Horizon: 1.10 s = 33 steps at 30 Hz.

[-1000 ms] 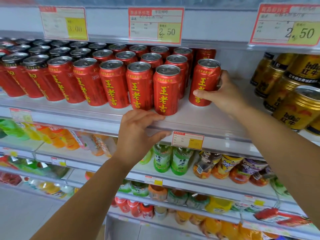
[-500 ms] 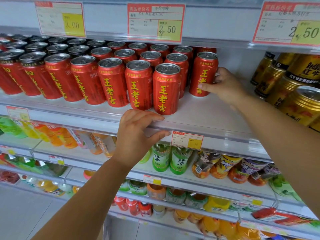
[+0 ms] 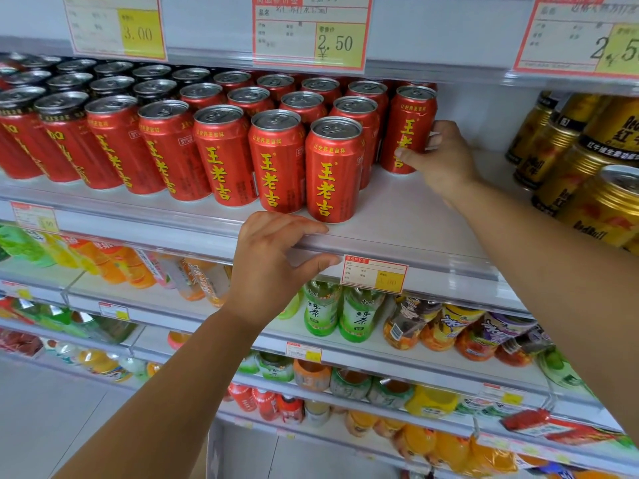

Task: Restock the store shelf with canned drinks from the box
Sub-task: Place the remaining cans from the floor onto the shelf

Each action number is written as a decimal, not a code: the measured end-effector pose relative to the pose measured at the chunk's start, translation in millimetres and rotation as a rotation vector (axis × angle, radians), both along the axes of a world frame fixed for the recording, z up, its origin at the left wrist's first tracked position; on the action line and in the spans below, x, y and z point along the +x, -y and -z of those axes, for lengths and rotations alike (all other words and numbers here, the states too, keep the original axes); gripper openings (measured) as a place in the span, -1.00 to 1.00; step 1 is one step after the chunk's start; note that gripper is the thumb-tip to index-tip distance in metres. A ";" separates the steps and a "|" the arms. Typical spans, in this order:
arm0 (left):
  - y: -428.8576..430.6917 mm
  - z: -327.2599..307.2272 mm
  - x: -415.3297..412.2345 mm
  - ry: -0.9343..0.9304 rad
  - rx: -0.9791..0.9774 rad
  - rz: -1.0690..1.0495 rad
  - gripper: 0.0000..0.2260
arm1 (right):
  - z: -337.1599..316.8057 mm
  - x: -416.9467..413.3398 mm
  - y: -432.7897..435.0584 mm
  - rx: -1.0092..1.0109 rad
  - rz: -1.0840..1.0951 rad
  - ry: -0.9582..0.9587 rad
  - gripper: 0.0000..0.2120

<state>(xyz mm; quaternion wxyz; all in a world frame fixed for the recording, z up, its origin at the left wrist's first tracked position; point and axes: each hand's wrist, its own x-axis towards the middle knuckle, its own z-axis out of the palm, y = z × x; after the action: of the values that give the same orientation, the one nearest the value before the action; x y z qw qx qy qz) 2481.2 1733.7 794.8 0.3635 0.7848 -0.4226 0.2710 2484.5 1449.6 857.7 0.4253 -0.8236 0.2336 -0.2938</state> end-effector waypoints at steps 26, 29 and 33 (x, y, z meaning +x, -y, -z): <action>45.4 4.6 -119.1 -0.052 -0.028 0.352 -0.86 | 21.9 -277.1 -100.2 -0.058 0.307 0.212 -0.82; 84.7 53.5 -181.1 -0.285 0.171 0.562 -0.81 | 76.5 -361.3 -81.9 0.103 0.431 0.105 -0.80; 132.8 136.4 -255.2 -0.575 0.486 0.635 -0.75 | 160.8 -473.3 -41.8 0.308 0.647 -0.054 -0.80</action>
<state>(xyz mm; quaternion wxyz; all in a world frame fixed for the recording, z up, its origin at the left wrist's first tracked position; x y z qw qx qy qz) 2226.0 1600.9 658.5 0.3363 0.7224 -0.5745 -0.1871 2011.1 1491.4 696.9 0.4232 -0.6405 0.5350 -0.3528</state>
